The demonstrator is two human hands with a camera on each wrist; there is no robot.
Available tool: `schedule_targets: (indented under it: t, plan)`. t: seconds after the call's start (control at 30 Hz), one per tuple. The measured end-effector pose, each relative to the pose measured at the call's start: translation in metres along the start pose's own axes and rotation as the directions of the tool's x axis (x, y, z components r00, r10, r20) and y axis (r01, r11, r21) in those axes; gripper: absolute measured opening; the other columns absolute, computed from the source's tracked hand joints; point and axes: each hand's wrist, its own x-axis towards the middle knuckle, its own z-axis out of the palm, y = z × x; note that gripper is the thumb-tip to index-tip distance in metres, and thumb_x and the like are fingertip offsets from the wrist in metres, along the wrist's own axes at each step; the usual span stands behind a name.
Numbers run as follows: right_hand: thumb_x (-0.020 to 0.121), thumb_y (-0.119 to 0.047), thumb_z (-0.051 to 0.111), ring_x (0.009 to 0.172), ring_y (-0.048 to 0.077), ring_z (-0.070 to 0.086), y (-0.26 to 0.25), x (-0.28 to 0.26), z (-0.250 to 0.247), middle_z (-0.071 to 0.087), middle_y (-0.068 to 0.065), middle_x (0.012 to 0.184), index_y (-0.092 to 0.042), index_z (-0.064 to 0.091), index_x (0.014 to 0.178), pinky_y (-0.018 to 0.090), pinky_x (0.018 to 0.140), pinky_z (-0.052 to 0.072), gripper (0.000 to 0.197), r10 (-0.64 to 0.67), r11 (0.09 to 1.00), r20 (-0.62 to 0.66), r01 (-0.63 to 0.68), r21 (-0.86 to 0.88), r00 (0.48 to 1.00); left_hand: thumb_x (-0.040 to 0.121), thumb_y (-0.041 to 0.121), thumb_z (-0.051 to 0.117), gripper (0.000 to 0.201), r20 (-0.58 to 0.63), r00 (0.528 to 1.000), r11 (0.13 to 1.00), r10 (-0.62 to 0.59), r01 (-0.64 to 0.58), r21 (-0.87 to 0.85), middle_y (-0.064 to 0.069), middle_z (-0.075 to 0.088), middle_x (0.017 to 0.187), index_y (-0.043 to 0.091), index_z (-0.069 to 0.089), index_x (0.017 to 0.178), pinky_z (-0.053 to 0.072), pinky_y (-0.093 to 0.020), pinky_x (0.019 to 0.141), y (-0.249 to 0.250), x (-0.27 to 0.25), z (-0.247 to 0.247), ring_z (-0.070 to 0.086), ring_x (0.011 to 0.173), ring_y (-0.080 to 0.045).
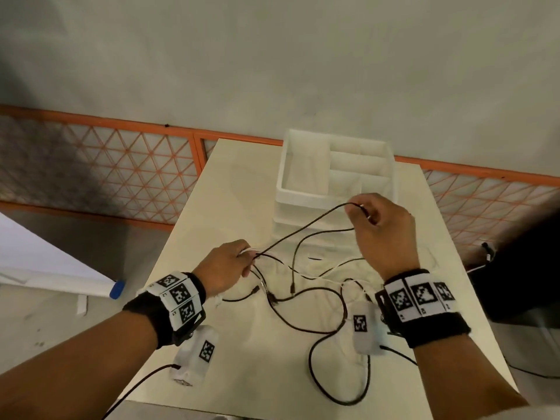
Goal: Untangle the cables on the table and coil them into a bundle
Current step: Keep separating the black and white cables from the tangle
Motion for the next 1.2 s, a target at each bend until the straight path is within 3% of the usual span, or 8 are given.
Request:
schedule_targets:
  t: [0.17,0.27,0.47,0.57,0.7,0.83,1.03,1.2]
  plan:
    - [0.094,-0.026,0.065,0.081,0.021,0.065,0.043,0.009,-0.032,0.069,-0.004,0.085,-0.021,0.073,0.097,0.037,0.081,0.055,0.010,0.170,0.980,-0.319,-0.195,-0.048,0.932,0.101,0.019,0.042,0.028,-0.026,0.999,0.997,-0.040,0.041,0.066,-0.001,0.063,0.072,0.014,0.061,0.081,0.038,-0.028,0.059,-0.002,0.004,-0.015,0.050,0.062,-0.017]
    - [0.094,-0.027,0.062,0.084,0.026,0.067,0.064,0.007,-0.039,0.072,0.004,0.094,-0.022,0.072,0.108,0.044,0.087,0.056,0.017,0.248,0.957,-0.325,-0.284,-0.067,0.913,0.101,0.019,0.042,0.028,-0.043,0.997,0.994,-0.057,0.061,0.094,0.000,0.058,0.070,0.017,0.061,0.082,0.036,-0.026,0.055,0.005,0.004,-0.019,0.048,0.060,-0.015]
    - [0.082,-0.009,0.076,0.066,0.014,0.065,0.022,-0.031,-0.003,0.061,-0.003,0.122,-0.022,0.066,0.125,0.008,0.064,0.047,0.046,-0.089,0.992,0.163,0.101,-0.069,0.983,0.102,0.020,0.045,0.028,0.124,0.991,0.929,-0.045,0.087,-0.359,0.001,0.050,0.058,-0.002,0.063,0.099,0.025,-0.019,0.040,0.051,-0.005,-0.020,0.031,0.042,-0.009]
    - [0.081,-0.021,0.075,0.056,0.007,0.055,-0.005,-0.046,0.029,0.063,-0.010,0.098,-0.025,0.072,0.100,0.021,0.059,0.048,0.020,-0.305,0.942,0.346,0.334,-0.024,0.887,0.103,0.019,0.044,0.026,0.194,0.978,0.870,0.073,0.033,-0.493,-0.001,0.049,0.057,-0.001,0.060,0.099,0.025,-0.019,0.037,0.077,-0.008,-0.018,0.027,0.041,-0.010]
    - [0.083,-0.016,0.076,0.053,0.003,0.047,-0.016,-0.034,0.032,0.058,-0.006,0.075,-0.022,0.063,0.092,0.025,0.052,0.042,0.017,-0.267,0.964,0.109,0.265,0.028,0.958,0.103,0.018,0.044,0.023,0.214,0.971,0.817,0.107,0.037,-0.576,-0.001,0.051,0.057,0.001,0.059,0.100,0.024,-0.018,0.035,0.089,-0.011,-0.018,0.024,0.039,-0.010]
    - [0.085,-0.025,0.077,0.057,0.003,0.048,-0.026,-0.021,0.023,0.059,-0.006,0.074,-0.027,0.072,0.098,0.031,0.056,0.050,0.015,-0.287,0.950,0.193,0.304,-0.067,0.938,0.103,0.018,0.045,0.022,0.240,0.954,0.783,0.177,0.011,-0.622,-0.004,0.053,0.062,0.005,0.060,0.092,0.025,-0.019,0.038,0.085,-0.014,-0.016,0.026,0.042,-0.010]
    - [0.085,-0.030,0.079,0.066,0.013,0.062,-0.024,0.008,-0.002,0.071,-0.004,0.069,-0.021,0.076,0.077,0.008,0.058,0.043,0.013,-0.037,0.995,-0.054,0.042,0.095,0.998,0.103,0.008,0.036,0.025,0.094,0.983,0.843,0.157,-0.084,-0.532,-0.003,0.053,0.063,0.004,0.059,0.095,0.033,-0.025,0.057,0.067,-0.010,-0.009,0.042,0.057,-0.012]
    - [0.082,-0.026,0.082,0.059,0.010,0.059,-0.016,0.005,-0.006,0.070,-0.005,0.065,-0.019,0.076,0.072,0.018,0.061,0.046,0.013,-0.017,0.998,0.054,0.014,0.061,0.998,0.105,0.012,0.037,0.025,0.113,0.987,0.693,0.116,0.001,-0.721,-0.004,0.046,0.062,-0.001,0.058,0.100,0.046,-0.029,0.062,0.062,-0.009,-0.006,0.051,0.061,-0.021]
